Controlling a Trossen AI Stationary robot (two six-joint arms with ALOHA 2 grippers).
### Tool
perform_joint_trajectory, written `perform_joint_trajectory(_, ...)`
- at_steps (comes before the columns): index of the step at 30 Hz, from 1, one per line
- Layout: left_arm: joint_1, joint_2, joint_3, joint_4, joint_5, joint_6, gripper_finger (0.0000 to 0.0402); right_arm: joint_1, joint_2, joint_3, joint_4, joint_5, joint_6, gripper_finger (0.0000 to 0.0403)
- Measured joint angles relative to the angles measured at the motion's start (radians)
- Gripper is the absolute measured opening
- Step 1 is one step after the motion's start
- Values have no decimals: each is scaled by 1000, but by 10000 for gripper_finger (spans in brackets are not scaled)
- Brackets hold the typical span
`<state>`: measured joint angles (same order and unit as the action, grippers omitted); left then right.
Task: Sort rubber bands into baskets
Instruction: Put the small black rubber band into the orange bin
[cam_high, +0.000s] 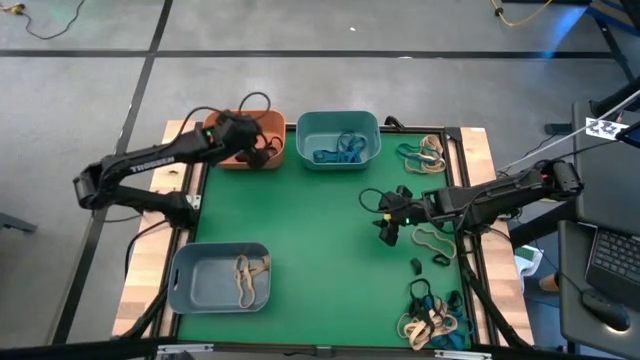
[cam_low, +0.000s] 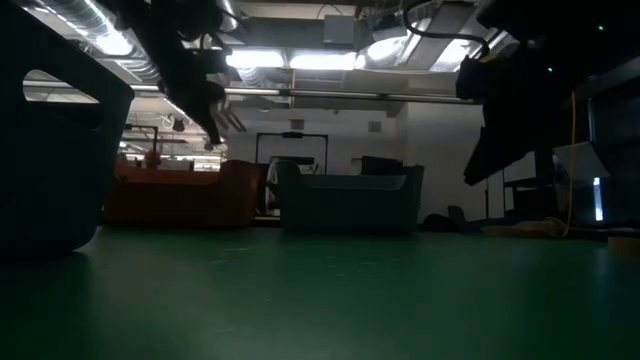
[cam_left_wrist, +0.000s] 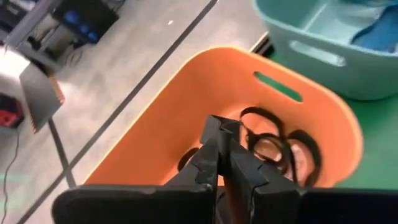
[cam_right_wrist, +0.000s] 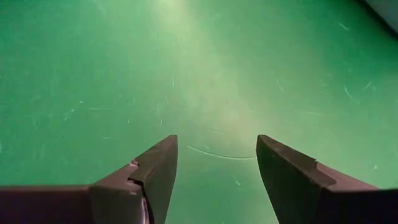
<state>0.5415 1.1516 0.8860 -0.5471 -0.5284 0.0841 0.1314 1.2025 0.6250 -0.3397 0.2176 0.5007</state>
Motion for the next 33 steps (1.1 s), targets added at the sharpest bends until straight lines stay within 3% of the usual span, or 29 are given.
perform_joint_trajectory(4,33,4,0,3,2,-10,27,0,0,0,8,39,16,220)
perform_joint_trajectory(9,62,4,0,-51,13,-66,92,-1,0,0,32,77,19,220)
perform_joint_trajectory(15,99,4,32,-237,191,-162,145,-1,0,0,35,77,19,220)
perform_joint_trajectory(19,102,3,64,-343,195,-187,154,-1,0,0,40,77,19,220)
perform_joint_trajectory(26,62,2,86,-304,195,-207,155,-1,-1,1,12,44,16,220)
perform_joint_trajectory(33,-89,2,86,-207,198,-215,155,0,-51,65,-271,-2,17,220)
